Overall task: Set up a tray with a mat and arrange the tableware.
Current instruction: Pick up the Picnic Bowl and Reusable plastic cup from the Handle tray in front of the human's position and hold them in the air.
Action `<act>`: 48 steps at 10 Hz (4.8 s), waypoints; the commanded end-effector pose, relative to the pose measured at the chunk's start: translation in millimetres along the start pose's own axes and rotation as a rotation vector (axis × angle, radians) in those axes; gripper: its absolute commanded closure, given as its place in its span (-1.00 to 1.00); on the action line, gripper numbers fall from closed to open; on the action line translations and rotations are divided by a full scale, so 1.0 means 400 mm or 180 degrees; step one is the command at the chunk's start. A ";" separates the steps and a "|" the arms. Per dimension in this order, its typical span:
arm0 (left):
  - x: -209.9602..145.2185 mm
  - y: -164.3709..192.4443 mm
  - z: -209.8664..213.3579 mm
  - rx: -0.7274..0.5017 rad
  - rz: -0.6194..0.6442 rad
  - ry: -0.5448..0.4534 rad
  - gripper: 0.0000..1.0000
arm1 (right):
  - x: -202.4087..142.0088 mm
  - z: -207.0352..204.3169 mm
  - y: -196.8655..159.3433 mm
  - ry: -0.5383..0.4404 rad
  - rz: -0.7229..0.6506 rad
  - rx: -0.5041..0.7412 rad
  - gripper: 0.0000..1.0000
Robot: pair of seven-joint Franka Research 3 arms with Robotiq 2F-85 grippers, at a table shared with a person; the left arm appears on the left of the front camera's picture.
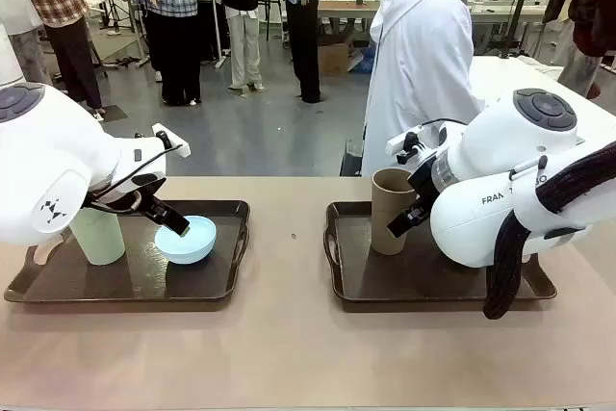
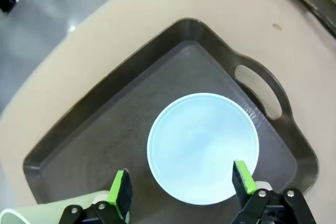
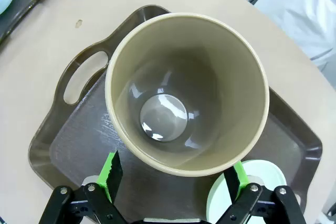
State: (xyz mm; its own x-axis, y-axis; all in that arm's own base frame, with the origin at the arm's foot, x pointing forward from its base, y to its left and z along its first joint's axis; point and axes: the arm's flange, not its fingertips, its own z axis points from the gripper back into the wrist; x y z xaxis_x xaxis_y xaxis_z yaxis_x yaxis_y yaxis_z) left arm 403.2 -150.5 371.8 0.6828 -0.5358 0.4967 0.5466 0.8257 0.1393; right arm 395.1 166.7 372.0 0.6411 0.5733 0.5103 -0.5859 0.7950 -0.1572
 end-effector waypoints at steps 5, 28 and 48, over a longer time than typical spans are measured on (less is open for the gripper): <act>0.000 0.000 0.000 0.0000 0.0000 0.0000 -1.00 | 0.000 0.000 0.000 0.0000 0.0000 0.0000 -1.00; -0.084 -0.224 0.408 -0.0395 0.0201 0.1155 -1.00 | -0.063 0.292 0.176 0.1305 -0.0822 -0.0006 -1.00; -0.533 0.431 0.563 -0.2412 0.2600 -0.0479 -1.00 | -0.588 0.496 -0.461 -0.0186 -0.3361 0.2336 -1.00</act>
State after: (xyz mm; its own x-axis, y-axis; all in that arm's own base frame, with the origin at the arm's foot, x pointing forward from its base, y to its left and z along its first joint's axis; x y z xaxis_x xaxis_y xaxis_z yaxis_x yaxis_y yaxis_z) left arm 242.9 139.6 484.5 0.9346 0.1452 0.3247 0.1828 0.5872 -0.7886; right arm 250.6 -155.5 448.3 0.9476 -0.2857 0.1428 0.0455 0.5632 0.8251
